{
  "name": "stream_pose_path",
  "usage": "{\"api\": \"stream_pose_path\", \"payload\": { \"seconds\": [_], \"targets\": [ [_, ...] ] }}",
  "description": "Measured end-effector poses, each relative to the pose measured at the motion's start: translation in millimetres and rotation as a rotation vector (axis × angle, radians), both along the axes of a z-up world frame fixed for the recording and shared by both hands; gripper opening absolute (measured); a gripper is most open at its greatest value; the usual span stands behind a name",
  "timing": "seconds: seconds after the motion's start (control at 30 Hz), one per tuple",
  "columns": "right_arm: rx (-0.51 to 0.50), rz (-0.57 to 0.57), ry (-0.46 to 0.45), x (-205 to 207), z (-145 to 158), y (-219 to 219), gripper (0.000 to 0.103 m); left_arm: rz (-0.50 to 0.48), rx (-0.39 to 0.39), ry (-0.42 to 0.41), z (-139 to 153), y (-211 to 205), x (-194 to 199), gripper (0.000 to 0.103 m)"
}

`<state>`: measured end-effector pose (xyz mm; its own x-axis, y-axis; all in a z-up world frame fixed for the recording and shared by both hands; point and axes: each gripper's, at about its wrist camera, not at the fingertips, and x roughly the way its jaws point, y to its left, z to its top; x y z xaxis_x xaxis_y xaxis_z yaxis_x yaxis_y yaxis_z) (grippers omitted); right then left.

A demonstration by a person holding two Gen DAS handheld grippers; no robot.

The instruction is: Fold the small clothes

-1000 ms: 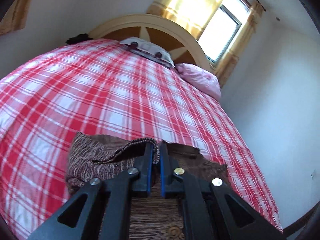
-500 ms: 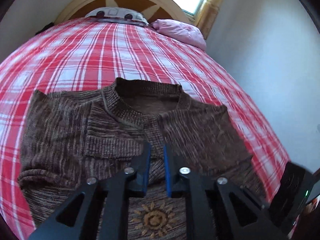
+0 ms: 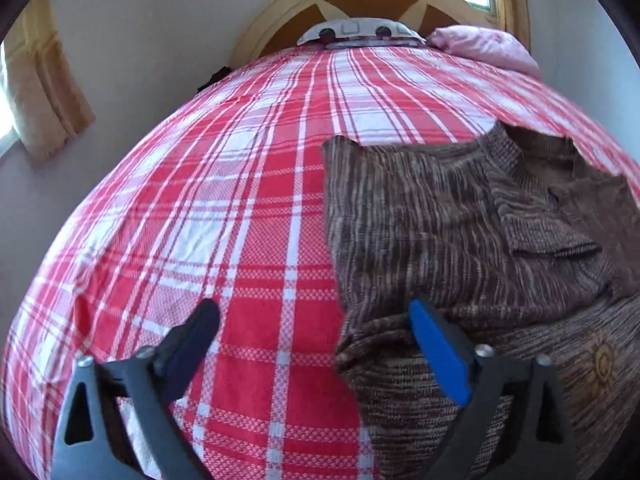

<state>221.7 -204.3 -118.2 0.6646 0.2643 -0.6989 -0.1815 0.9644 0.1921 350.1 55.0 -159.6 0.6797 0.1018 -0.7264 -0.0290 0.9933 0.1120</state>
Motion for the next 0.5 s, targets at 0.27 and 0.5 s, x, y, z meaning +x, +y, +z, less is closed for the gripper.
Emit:
{"api": "stream_pose_path", "payload": {
  "seconds": [0.27,0.5],
  "targets": [
    [-0.354,0.157,-0.071,38.7,25.0,91.5,0.072,-0.004,-0.102,0.021,-8.5,7.2,1.0,0.103],
    [-0.420,0.249,0.008,74.7,-2.0,133.1,0.062,-0.009,-0.188,0.041,-14.5,14.5,6.0,0.103]
  ]
}}
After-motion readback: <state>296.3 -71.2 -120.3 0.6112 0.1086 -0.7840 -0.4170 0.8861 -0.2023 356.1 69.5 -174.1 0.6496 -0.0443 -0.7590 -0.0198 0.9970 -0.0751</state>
